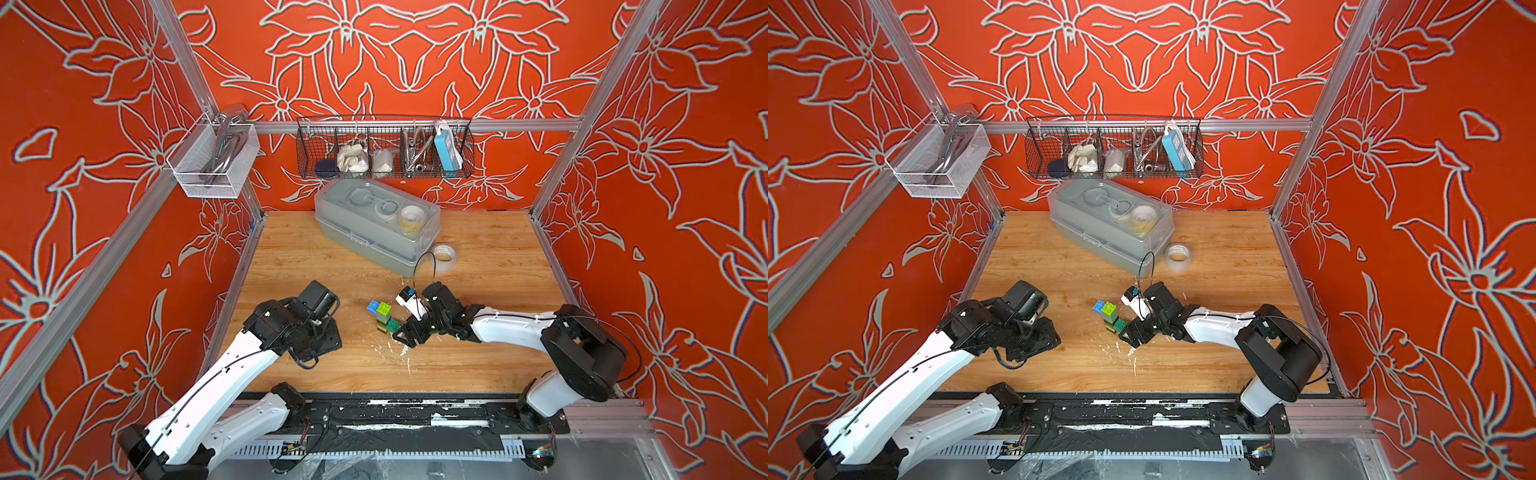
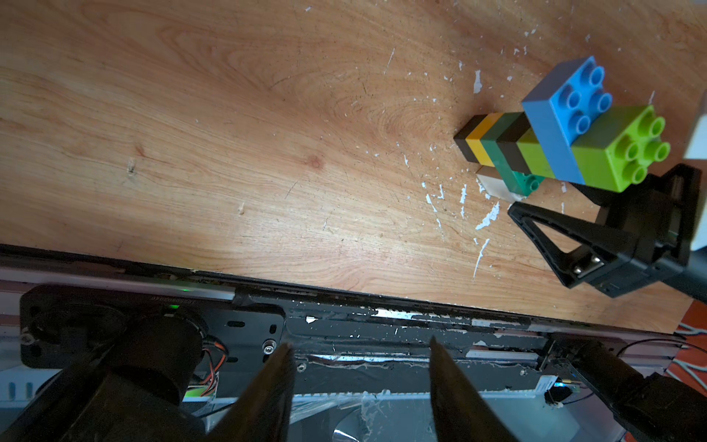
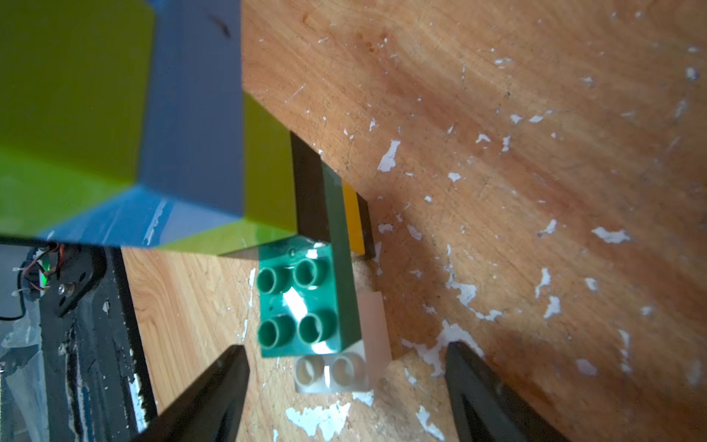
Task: Assemble a giraffe with lego
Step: Adjust the lego brick at the center of the board.
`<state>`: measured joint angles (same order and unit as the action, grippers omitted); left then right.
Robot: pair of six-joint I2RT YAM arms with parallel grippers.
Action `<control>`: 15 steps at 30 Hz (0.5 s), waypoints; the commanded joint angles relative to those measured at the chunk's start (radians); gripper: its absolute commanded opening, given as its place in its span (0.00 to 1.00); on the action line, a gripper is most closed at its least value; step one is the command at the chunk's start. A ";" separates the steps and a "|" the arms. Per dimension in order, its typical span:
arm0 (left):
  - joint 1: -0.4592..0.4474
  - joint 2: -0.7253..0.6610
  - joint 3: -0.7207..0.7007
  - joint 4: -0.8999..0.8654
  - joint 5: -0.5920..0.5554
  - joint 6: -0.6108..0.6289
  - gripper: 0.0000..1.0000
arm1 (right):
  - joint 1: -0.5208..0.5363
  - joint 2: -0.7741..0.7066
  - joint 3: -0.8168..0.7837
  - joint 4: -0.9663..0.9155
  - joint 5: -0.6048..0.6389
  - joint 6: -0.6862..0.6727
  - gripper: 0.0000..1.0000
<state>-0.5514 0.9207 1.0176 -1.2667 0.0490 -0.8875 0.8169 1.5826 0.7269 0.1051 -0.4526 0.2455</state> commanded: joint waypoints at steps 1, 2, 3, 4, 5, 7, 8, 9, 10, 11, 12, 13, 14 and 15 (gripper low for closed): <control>0.011 -0.012 -0.004 -0.025 0.000 0.004 0.55 | 0.004 0.021 0.038 0.013 0.010 0.006 0.82; 0.011 -0.014 -0.004 -0.025 0.000 0.004 0.55 | 0.002 0.026 0.040 0.014 0.008 0.006 0.81; 0.013 -0.014 -0.004 -0.025 0.000 0.004 0.55 | 0.003 0.027 0.044 0.016 0.006 0.008 0.77; 0.015 -0.014 -0.004 -0.025 0.002 0.005 0.55 | 0.003 0.030 0.045 0.018 0.004 0.007 0.74; 0.015 -0.014 -0.004 -0.025 0.002 0.005 0.55 | 0.004 0.031 0.048 0.019 0.002 0.006 0.72; 0.017 -0.013 -0.004 -0.025 0.002 0.007 0.55 | 0.005 0.036 0.055 0.018 -0.005 0.004 0.69; 0.018 -0.013 -0.004 -0.025 0.001 0.007 0.55 | 0.004 0.038 0.057 0.016 -0.006 0.002 0.68; 0.020 -0.013 -0.002 -0.025 0.002 0.007 0.55 | 0.006 0.039 0.059 0.016 -0.008 0.000 0.68; 0.021 -0.011 -0.002 -0.025 0.003 0.009 0.55 | 0.005 0.040 0.059 0.016 -0.009 -0.003 0.67; 0.022 -0.011 -0.002 -0.024 0.004 0.009 0.55 | 0.006 0.039 0.059 0.017 -0.011 -0.003 0.67; 0.024 -0.011 -0.002 -0.023 0.006 0.009 0.55 | 0.007 0.039 0.058 0.018 -0.011 -0.006 0.67; 0.026 -0.013 -0.004 -0.022 0.009 0.009 0.55 | 0.009 0.040 0.057 0.018 -0.013 -0.009 0.66; 0.028 -0.013 -0.005 -0.019 0.011 0.009 0.55 | 0.009 0.040 0.057 0.018 -0.015 -0.012 0.66; 0.031 -0.012 -0.007 -0.017 0.014 0.010 0.55 | 0.010 0.037 0.057 0.019 -0.018 -0.015 0.66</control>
<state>-0.5308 0.9173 1.0176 -1.2701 0.0528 -0.8871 0.8196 1.6100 0.7616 0.1131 -0.4541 0.2481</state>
